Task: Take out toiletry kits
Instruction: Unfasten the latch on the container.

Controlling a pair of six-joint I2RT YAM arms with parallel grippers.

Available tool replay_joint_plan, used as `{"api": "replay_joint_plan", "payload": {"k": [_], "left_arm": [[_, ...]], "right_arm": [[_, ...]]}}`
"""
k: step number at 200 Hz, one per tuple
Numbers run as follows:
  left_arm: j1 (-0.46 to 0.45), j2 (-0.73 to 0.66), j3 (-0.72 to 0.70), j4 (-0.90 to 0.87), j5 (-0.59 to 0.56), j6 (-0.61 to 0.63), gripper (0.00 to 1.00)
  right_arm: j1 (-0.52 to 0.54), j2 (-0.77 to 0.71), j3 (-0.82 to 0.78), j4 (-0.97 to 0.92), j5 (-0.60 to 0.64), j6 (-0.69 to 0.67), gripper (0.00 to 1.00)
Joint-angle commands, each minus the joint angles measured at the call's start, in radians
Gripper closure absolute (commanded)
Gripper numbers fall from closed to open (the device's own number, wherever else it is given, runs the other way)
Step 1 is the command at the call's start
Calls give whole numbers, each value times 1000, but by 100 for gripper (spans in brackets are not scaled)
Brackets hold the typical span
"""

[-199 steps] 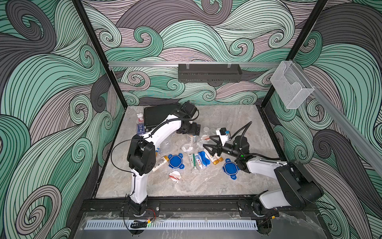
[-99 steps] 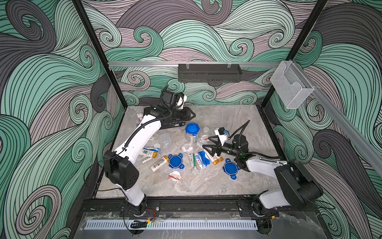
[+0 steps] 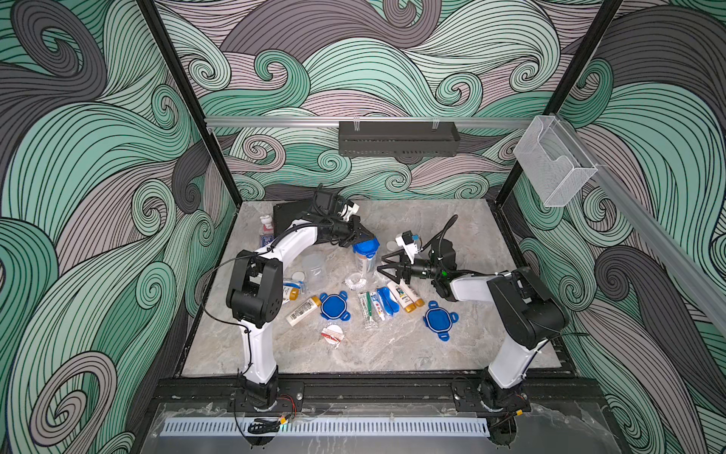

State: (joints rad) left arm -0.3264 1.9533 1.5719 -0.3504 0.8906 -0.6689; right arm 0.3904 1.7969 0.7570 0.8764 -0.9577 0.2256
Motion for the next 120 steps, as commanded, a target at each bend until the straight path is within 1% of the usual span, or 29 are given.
{"api": "replay_joint_plan", "payload": {"k": [1,16,45,62,120], "left_arm": [[27,30,-7,118,69,-59,100],[29,61,-9,138,92,-71,100],[28,73,-44,173,101,-78,100],[28,86,-45,163,111,-79,100],[28,109,-55,114,100,-58,100]], "right_arm": [[-7,26,41,19,-65,4,34],[-7,47,65,-4,-76,-4,35],[-7,78,97,-10,-88,-15,36],[-7,98,127,-43,-95,-18,39],[-7,157,180,-66,-108,24,39]]}}
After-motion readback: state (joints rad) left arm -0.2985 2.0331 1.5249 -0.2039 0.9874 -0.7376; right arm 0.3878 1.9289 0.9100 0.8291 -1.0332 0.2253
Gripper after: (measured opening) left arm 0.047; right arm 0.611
